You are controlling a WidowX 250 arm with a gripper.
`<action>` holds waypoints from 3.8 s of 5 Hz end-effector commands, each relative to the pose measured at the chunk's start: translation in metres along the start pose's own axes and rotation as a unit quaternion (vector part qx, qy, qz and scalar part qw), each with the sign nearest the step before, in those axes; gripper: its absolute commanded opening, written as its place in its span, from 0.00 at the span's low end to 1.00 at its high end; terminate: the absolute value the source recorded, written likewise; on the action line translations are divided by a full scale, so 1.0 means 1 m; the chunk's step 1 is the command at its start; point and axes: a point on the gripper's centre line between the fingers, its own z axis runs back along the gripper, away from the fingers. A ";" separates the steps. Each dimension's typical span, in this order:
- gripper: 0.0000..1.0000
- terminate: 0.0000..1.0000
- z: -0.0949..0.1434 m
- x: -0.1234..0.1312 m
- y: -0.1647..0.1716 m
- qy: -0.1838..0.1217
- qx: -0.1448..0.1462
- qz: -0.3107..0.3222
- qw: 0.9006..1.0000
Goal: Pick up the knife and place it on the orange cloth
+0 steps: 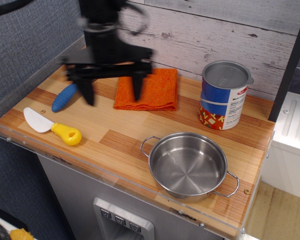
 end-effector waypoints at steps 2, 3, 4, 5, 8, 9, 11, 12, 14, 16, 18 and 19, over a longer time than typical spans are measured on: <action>1.00 0.00 -0.036 0.007 0.048 -0.008 0.039 0.304 0.952; 1.00 0.00 -0.049 0.006 0.053 -0.017 0.054 0.340 0.939; 1.00 0.00 -0.062 0.009 0.058 -0.031 0.054 0.354 0.933; 1.00 0.00 -0.072 0.013 0.058 -0.032 0.038 0.356 0.933; 1.00 0.00 -0.088 0.008 0.066 0.006 0.030 0.364 0.931; 1.00 0.00 -0.093 0.008 0.065 0.013 0.032 0.365 0.931; 0.00 0.00 -0.091 0.007 0.062 0.013 0.036 0.358 0.933; 0.00 0.00 -0.081 0.006 0.057 0.006 0.039 0.354 0.934; 0.00 0.00 -0.055 0.005 0.040 -0.020 0.016 0.330 0.943; 0.00 0.00 -0.029 0.008 -0.023 -0.046 -0.049 0.224 0.972; 0.00 0.00 -0.027 0.034 -0.077 -0.060 -0.075 0.176 0.980; 0.00 0.00 -0.038 0.049 -0.087 -0.043 -0.066 0.194 0.978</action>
